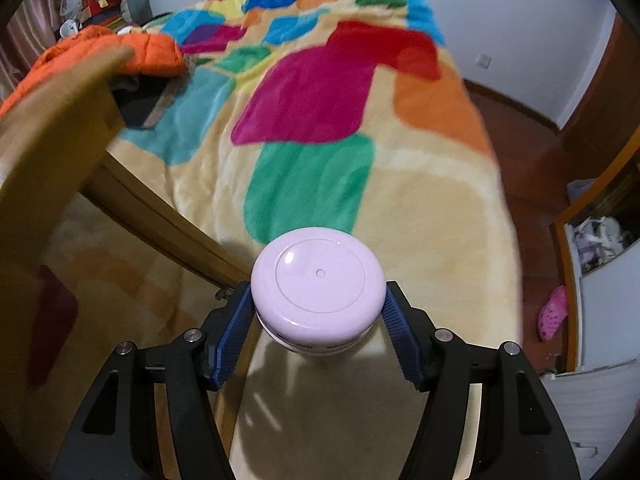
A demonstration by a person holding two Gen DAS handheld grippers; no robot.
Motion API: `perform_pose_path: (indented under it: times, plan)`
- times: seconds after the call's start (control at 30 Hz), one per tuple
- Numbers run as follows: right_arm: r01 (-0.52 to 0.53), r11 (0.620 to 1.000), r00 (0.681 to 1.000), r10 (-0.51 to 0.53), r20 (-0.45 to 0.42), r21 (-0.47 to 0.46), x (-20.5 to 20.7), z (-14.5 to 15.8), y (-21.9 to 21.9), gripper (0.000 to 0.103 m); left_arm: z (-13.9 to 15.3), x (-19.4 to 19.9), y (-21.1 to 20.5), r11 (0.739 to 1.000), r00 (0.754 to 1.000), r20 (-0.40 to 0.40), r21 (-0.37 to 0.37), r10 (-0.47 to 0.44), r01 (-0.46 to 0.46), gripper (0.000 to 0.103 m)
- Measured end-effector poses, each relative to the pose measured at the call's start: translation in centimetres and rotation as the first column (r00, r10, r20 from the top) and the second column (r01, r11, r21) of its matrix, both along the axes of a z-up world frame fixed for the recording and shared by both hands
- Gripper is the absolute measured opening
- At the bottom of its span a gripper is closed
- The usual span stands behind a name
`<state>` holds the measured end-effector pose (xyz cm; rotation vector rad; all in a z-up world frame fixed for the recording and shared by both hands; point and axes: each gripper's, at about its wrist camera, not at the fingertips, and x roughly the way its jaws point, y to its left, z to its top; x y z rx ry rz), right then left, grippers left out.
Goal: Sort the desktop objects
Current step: 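Lower the green bottle into the clear box and open the left gripper while the right carries the fan over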
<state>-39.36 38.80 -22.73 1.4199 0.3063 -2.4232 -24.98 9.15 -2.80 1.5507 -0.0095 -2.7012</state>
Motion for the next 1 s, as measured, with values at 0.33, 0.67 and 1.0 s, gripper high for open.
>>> perform_pose_path:
  times: [0.33,0.67,1.0]
  plan:
    - [-0.026,0.999,0.980,0.032,-0.197,0.034,4.5,10.6,-0.2,0.060,1.2,1.3,-0.5,0.999,0.999,-0.035,0.035,-0.030,0.031,0.055]
    - [-0.193,0.981,0.924,0.181,-0.337,-0.001,9.8,18.8,-6.5,0.060,2.4,1.9,-1.8,0.996,0.995,-0.056,0.042,-0.079,0.081,0.055]
    - [-0.287,0.958,0.907,0.263,-0.328,-0.025,10.2,19.7,-12.4,0.060,2.1,1.1,-3.6,0.992,0.992,-0.049,0.028,-0.118,0.119,0.055]
